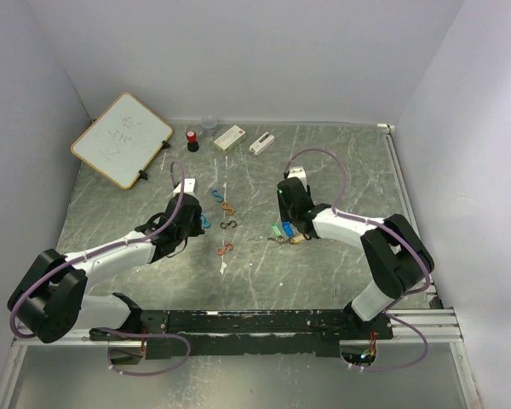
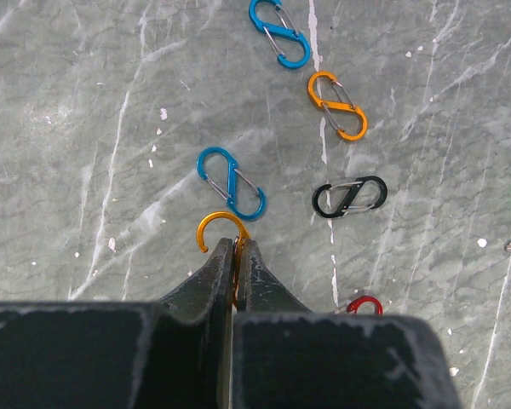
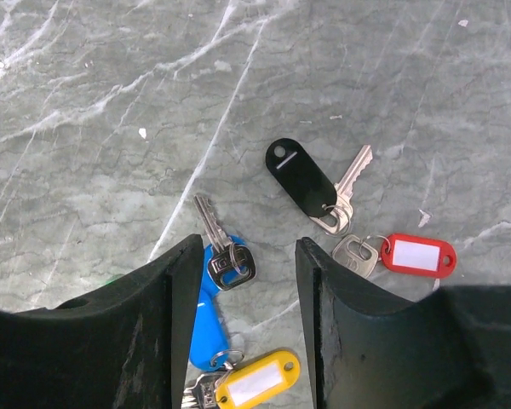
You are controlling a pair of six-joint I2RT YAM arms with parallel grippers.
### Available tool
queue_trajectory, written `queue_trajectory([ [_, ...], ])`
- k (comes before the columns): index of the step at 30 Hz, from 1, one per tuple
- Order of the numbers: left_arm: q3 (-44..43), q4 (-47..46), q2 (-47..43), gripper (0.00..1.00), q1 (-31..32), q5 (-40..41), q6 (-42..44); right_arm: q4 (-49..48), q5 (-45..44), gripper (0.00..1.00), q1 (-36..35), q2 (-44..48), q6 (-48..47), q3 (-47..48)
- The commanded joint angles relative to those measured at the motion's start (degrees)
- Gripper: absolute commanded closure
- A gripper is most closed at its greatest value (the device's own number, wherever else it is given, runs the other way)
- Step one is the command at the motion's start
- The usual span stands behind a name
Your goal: Put the keys on the keyring
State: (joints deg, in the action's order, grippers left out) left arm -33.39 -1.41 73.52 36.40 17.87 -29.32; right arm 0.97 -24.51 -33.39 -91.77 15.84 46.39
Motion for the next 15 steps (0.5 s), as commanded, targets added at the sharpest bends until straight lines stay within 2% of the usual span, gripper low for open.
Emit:
queue_trajectory([
  [1, -0.35, -0.26, -1.0, 0.93, 0.51, 0.96, 0.54, -0.42, 0.71, 0.53, -0.19, 0.01, -0.37, -0.78],
  [15, -0.36, -0.16, -0.56, 0.93, 0.49, 1.29, 0.54, -0.45, 0.18, 0.59, -0.19, -2.99, -0.48, -0.68],
])
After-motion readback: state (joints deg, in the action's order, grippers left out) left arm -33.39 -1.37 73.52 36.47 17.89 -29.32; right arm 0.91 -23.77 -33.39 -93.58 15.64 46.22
